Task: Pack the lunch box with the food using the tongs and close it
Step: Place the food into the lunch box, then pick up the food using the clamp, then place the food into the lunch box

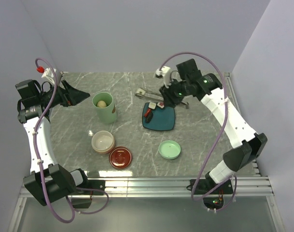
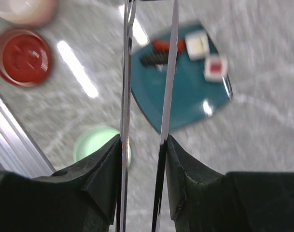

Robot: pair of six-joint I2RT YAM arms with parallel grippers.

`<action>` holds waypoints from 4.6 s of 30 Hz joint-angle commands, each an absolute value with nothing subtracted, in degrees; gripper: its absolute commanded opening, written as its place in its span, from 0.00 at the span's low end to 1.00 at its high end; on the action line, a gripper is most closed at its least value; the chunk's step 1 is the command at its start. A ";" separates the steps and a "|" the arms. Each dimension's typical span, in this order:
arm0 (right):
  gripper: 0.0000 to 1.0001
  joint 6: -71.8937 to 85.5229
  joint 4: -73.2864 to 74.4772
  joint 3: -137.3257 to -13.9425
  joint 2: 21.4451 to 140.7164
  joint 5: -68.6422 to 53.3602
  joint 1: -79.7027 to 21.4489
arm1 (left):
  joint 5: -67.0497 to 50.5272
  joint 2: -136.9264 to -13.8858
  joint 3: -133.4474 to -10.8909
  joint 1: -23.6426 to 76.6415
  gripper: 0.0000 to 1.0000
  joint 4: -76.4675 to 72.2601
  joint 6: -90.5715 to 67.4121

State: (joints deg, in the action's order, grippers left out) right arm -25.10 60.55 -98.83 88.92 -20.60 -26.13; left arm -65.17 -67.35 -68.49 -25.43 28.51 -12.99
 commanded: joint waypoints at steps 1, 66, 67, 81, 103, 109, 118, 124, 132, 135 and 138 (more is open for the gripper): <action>0.38 -21.63 57.39 -107.12 92.61 -23.20 -31.35 | -67.67 -67.41 -70.22 -25.75 0.99 26.28 -14.49; 0.56 -32.25 50.45 -83.95 89.91 -16.62 -17.14 | -67.76 -68.29 -71.02 -26.02 0.99 26.90 -14.06; 0.56 -32.69 50.01 -83.15 90.09 -15.83 -16.79 | -67.76 -68.20 -70.93 -26.02 0.99 26.72 -14.24; 0.56 -32.78 44.39 -81.30 95.00 -12.31 -16.08 | -67.59 -68.38 -70.93 -26.02 0.99 27.42 -13.54; 0.55 -31.64 44.82 -86.22 101.16 -14.59 -16.26 | -67.24 -68.91 -69.96 -26.02 0.99 27.16 -13.18; 0.45 -31.29 45.09 -85.26 99.41 -14.85 -16.17 | -67.41 -68.64 -69.70 -26.02 0.99 26.28 -13.89; 0.40 -29.88 48.86 -87.26 91.51 -16.61 -16.17 | -67.76 -68.11 -69.43 -26.02 0.99 26.19 -14.24; 0.40 -27.51 53.96 -96.23 90.44 -21.09 -18.88 | -67.59 -67.94 -68.91 -26.10 0.99 25.66 -14.68; 0.40 -23.12 55.72 -111.07 94.91 -22.32 -29.52 | -67.06 -67.32 -67.94 -26.10 0.99 24.52 -16.08; 0.40 -22.33 56.86 -115.38 98.25 -22.85 -33.21 | -66.88 -67.41 -68.38 -26.02 0.99 25.48 -15.21; 0.40 -20.92 56.60 -118.11 101.33 -23.55 -36.28 | -66.53 -67.32 -68.47 -26.10 0.99 25.58 -15.03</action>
